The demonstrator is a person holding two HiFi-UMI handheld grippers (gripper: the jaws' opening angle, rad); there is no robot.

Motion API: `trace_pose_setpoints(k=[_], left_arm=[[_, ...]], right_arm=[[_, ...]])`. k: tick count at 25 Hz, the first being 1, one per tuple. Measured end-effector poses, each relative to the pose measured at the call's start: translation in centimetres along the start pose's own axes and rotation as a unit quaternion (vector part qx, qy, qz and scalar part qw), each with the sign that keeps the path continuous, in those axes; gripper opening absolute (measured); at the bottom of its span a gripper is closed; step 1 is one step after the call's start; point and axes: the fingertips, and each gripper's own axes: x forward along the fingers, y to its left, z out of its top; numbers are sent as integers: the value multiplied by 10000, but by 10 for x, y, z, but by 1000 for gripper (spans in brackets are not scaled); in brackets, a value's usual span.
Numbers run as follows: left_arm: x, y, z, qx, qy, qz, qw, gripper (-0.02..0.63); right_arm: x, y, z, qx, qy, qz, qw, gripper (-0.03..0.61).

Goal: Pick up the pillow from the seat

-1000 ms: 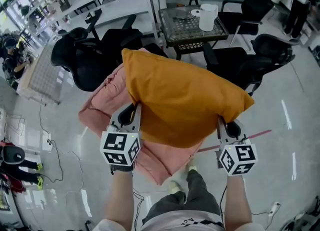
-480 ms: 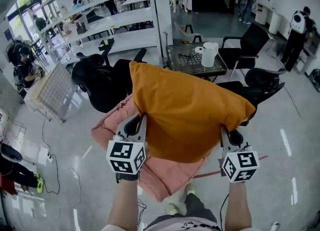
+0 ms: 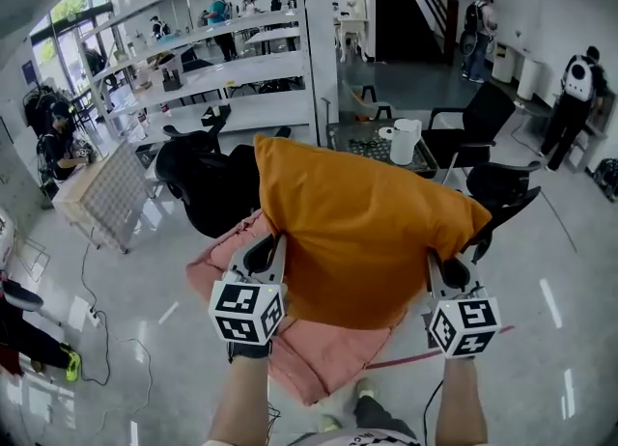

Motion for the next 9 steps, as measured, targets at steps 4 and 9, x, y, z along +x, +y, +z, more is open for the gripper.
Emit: trace_pose_setpoints(k=[4,9], left_arm=[[-10,1,5,-13,-62,53,10000,28],[-15,-12,-4,-25,-115,77,9999,28]], right_arm=[[-6,6,4,-50,-9,34,10000,64],[-15,-1,-5,-89,-35,42,9999,64]])
